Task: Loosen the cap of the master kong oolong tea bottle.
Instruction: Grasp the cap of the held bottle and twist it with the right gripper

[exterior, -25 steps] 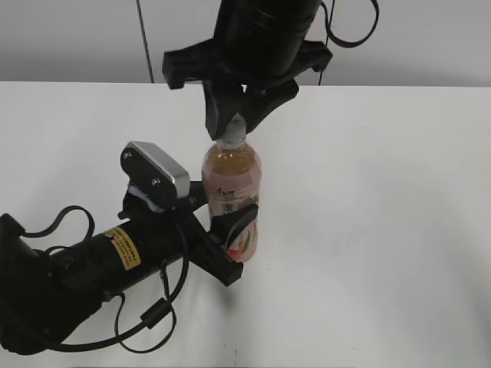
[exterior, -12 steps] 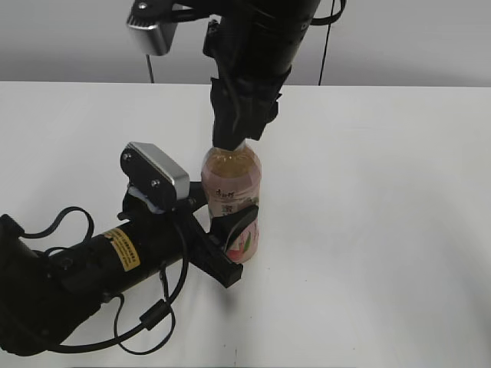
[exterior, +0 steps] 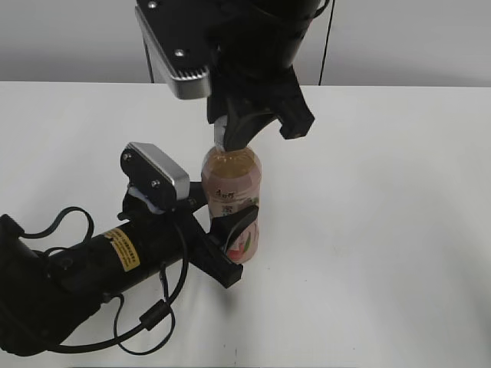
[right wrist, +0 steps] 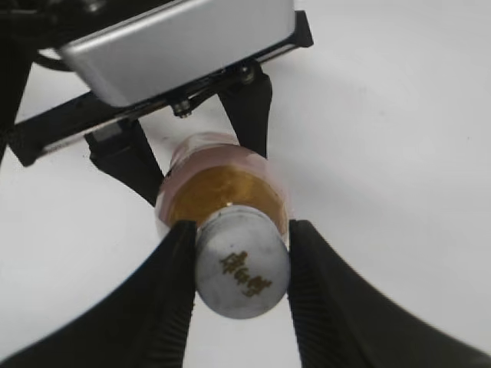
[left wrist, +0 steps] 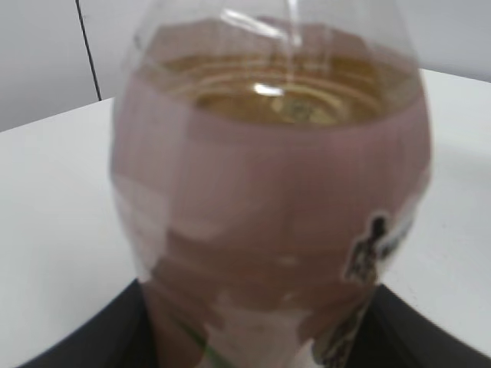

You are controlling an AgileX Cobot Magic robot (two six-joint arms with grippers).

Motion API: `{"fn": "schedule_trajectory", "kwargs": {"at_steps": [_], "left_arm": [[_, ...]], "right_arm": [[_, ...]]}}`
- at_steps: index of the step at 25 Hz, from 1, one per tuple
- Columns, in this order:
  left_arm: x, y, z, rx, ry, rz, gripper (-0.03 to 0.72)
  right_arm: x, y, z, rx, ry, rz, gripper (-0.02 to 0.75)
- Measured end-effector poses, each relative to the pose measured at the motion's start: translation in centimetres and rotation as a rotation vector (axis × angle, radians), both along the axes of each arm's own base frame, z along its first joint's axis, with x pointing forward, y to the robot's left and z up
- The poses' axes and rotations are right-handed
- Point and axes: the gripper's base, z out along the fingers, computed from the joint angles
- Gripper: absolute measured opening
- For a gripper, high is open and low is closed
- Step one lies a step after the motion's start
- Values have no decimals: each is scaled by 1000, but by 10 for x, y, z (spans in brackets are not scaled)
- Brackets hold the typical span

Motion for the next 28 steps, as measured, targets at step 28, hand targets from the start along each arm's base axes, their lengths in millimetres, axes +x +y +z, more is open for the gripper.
{"fn": "schedule_trajectory", "kwargs": {"at_steps": [28], "left_arm": [[0,0,0,0,2,-3,369]], "right_arm": [[-17,-18,45,-36,-314,559,274]]}}
